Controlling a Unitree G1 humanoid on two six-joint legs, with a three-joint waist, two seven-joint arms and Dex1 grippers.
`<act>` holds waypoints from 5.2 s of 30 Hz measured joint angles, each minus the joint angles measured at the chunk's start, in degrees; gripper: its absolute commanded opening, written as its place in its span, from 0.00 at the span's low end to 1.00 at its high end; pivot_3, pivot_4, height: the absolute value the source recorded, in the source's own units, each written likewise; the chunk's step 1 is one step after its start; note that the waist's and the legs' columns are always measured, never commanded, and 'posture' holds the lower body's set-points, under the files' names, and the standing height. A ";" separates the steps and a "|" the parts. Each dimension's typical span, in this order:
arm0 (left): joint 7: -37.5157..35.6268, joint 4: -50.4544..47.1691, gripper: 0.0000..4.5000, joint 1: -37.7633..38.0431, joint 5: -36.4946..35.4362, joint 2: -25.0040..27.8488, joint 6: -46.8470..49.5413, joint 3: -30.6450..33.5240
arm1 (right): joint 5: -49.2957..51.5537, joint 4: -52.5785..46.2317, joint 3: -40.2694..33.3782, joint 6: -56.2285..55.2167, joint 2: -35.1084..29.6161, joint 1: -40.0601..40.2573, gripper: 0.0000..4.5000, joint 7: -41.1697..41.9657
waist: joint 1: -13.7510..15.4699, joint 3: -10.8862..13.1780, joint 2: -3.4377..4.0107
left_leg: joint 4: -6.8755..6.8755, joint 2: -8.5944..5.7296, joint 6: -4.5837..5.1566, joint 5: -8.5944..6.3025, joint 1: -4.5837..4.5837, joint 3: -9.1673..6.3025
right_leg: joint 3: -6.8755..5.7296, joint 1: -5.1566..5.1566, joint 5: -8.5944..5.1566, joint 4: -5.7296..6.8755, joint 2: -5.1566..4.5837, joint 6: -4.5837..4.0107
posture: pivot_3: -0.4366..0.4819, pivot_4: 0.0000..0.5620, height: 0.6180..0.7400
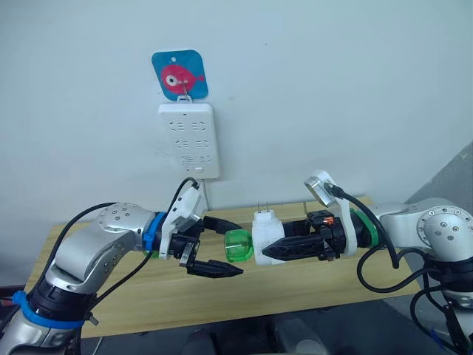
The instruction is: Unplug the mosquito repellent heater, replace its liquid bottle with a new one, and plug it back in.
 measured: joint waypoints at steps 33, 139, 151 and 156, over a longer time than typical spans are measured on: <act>7.56 4.87 0.52 2.66 16.11 -11.43 -33.54 -0.95 | 1.19 4.92 -2.75 0.43 0.85 2.77 0.66 -5.78 | 1.30 0.01 -0.03 | 0.04 0.00 0.00 0.00 -0.02 -0.02 | -0.04 0.02 0.01 0.06 -0.01 -0.01 | 0.33 0.18 0.96; 5.87 6.78 0.50 3.84 18.11 -12.04 -51.46 -0.84 | -2.87 1.86 -4.69 1.06 2.41 4.08 0.66 0.07 | 2.79 0.30 -0.13 | 0.04 0.00 0.01 0.00 0.01 -0.03 | -0.08 0.02 -0.07 0.14 -0.01 -0.11 | 0.36 0.19 0.96; 9.26 -1.67 0.50 -12.66 -18.75 6.69 17.50 -4.36 | -9.59 -3.66 -3.51 -0.27 0.99 3.64 0.66 7.14 | 2.74 0.33 -0.13 | 0.03 -0.01 0.01 0.00 -0.02 -0.23 | -0.36 0.02 -0.21 0.16 0.02 0.12 | 0.36 0.18 0.96; 8.85 2.17 0.50 -17.35 -23.08 4.99 28.86 -4.83 | -12.39 -4.97 -3.40 -1.33 0.87 3.62 0.66 9.20 | 2.57 0.34 -0.12 | 0.01 -0.01 0.00 0.00 -0.02 -0.21 | -0.32 -0.01 -0.09 0.13 0.03 -0.09 | 0.36 0.17 0.96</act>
